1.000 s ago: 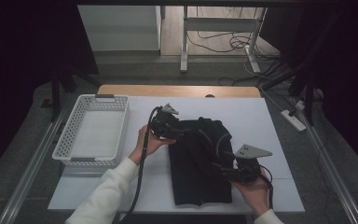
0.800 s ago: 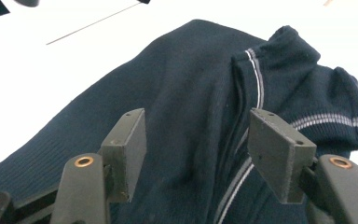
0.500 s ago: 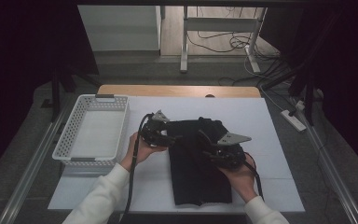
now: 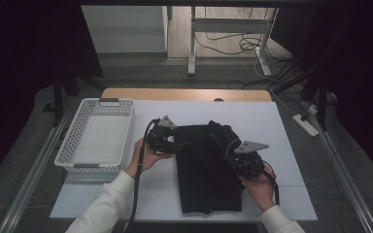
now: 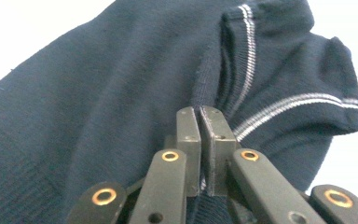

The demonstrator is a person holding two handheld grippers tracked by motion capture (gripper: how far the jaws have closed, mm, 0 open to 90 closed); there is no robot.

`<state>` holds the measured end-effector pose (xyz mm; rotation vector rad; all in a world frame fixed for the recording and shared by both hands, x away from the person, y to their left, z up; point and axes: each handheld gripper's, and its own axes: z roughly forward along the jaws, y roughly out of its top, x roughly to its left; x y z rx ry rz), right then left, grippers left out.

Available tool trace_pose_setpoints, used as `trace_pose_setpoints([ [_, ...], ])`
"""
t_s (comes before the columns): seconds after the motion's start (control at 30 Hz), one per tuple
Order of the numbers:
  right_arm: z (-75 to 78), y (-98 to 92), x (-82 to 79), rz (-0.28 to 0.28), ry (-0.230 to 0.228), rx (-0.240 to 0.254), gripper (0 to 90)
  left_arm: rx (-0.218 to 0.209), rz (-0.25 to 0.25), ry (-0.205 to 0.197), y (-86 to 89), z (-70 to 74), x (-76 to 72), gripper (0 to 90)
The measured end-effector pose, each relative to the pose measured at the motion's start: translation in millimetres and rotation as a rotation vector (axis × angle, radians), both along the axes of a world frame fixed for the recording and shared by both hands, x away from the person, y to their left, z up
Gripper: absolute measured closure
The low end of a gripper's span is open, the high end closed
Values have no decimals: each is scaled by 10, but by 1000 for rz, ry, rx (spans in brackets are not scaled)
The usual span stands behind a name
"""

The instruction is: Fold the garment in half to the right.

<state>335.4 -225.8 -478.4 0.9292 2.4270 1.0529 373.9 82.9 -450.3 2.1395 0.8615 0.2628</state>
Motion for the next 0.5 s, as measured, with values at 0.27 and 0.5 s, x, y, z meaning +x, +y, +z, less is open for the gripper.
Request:
trace_pose_setpoints([
  [0.27, -60, -238, -6, -62, 19, 11, 863, 19, -3, 7, -31, -44, 12, 303],
  [0.5, -121, -333, 2, -118, 60, 5, 862, 24, -1, 6, -21, -51, 4, 302],
])
